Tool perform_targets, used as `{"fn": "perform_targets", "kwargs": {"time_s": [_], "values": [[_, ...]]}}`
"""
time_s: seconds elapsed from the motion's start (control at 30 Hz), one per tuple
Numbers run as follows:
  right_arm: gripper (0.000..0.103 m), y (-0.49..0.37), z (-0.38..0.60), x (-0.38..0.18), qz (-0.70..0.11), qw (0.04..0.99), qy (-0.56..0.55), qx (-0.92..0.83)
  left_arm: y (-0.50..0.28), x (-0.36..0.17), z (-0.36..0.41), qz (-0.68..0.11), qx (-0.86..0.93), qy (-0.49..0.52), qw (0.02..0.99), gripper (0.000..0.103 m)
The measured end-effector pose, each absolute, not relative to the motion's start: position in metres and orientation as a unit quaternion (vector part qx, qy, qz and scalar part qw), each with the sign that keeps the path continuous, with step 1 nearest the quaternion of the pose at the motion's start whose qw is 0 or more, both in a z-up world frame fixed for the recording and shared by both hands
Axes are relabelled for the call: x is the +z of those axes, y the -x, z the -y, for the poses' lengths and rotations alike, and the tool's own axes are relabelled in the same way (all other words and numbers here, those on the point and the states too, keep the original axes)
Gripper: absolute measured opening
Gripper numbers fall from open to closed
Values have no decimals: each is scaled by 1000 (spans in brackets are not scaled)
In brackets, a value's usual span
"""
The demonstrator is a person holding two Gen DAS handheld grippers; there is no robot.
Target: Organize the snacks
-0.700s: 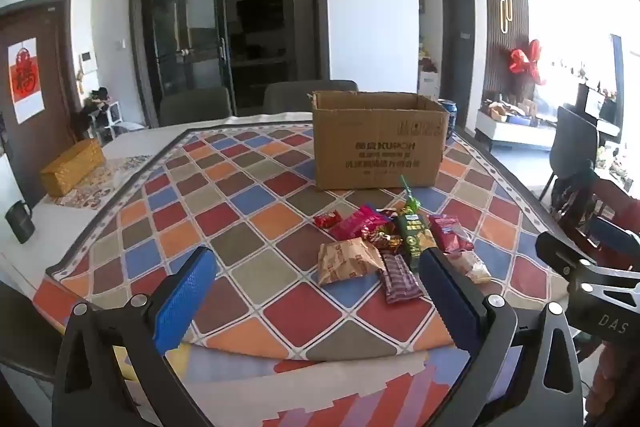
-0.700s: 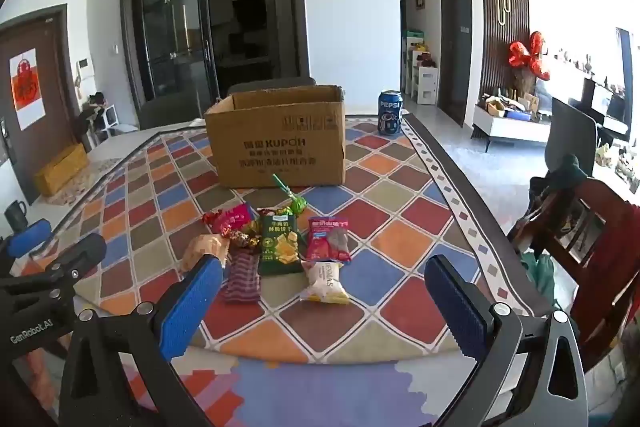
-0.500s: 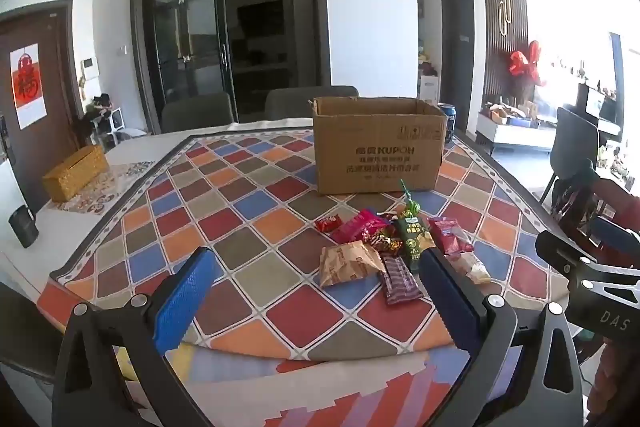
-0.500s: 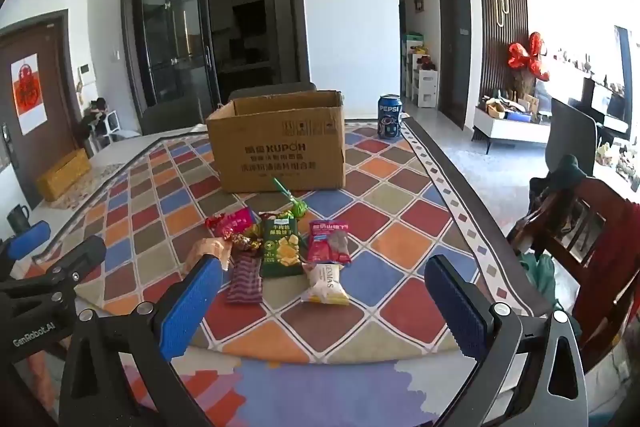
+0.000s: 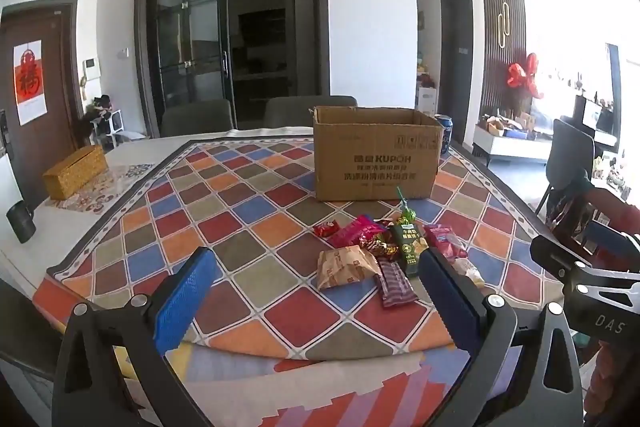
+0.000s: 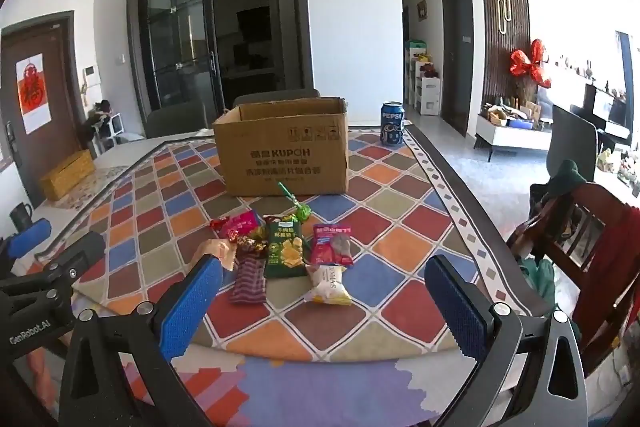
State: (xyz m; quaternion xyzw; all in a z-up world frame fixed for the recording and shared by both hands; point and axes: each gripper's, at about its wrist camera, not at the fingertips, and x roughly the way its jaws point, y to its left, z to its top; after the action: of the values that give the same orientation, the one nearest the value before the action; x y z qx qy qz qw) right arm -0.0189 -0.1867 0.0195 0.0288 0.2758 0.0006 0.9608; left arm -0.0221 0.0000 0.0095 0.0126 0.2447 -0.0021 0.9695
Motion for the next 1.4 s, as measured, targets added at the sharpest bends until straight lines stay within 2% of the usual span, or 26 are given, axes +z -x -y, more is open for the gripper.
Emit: {"fn": "perform_targets", "kwargs": {"time_s": [1.4], "values": [[102, 21, 180, 12, -277, 960, -25, 5, 27, 7, -3, -241, -8, -7, 971, 103]]}}
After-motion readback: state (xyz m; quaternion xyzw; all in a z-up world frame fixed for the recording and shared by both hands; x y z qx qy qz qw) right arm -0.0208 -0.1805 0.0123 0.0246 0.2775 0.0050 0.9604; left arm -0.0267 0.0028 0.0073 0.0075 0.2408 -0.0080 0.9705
